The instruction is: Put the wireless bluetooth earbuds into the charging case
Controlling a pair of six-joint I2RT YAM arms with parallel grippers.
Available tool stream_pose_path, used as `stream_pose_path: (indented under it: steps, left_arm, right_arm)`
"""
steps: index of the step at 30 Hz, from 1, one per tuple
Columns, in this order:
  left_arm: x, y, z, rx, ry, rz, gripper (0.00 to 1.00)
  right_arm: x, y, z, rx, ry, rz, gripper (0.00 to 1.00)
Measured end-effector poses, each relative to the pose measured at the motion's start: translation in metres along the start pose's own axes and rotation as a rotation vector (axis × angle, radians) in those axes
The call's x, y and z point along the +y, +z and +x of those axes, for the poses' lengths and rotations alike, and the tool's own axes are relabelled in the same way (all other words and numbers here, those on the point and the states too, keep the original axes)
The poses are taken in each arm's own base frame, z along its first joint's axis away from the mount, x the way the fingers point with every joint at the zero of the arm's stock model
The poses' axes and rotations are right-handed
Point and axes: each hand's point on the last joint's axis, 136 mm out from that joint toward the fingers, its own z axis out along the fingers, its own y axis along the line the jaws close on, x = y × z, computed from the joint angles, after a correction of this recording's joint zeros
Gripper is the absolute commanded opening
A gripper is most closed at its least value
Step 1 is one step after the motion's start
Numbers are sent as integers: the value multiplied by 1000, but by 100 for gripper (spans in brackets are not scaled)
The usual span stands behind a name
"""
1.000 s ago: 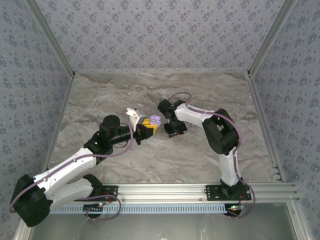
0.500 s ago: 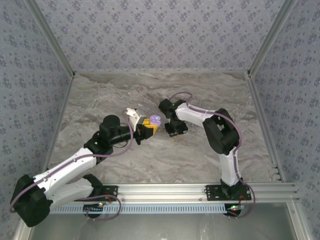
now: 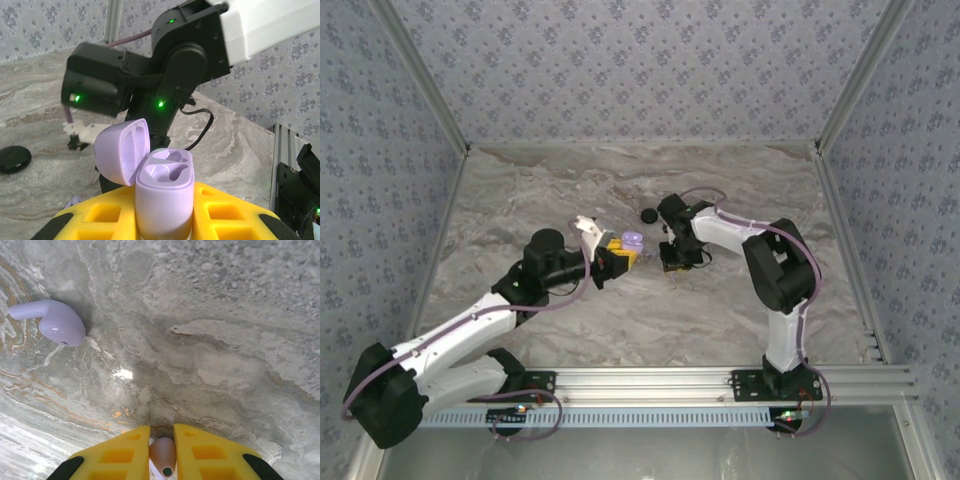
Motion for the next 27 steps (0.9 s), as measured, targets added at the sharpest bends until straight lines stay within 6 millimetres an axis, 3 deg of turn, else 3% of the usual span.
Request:
stream_pose_path:
  steps: [9, 15, 20, 27]
  left_arm:
    - [22, 21, 31, 88, -103, -56, 24]
    - [33, 33, 37, 83, -140, -82, 24]
    - [39, 40, 37, 51, -151, -91, 24]
    - [45, 47, 50, 40, -172, -97, 24]
  right_arm:
    - [-10, -4, 1, -31, 113, -181, 17]
    - [-17, -10, 3, -63, 171, -276, 17]
    - [-16, -31, -7, -130, 199, -384, 17]
    - [0, -76, -23, -250, 185, -557, 17]
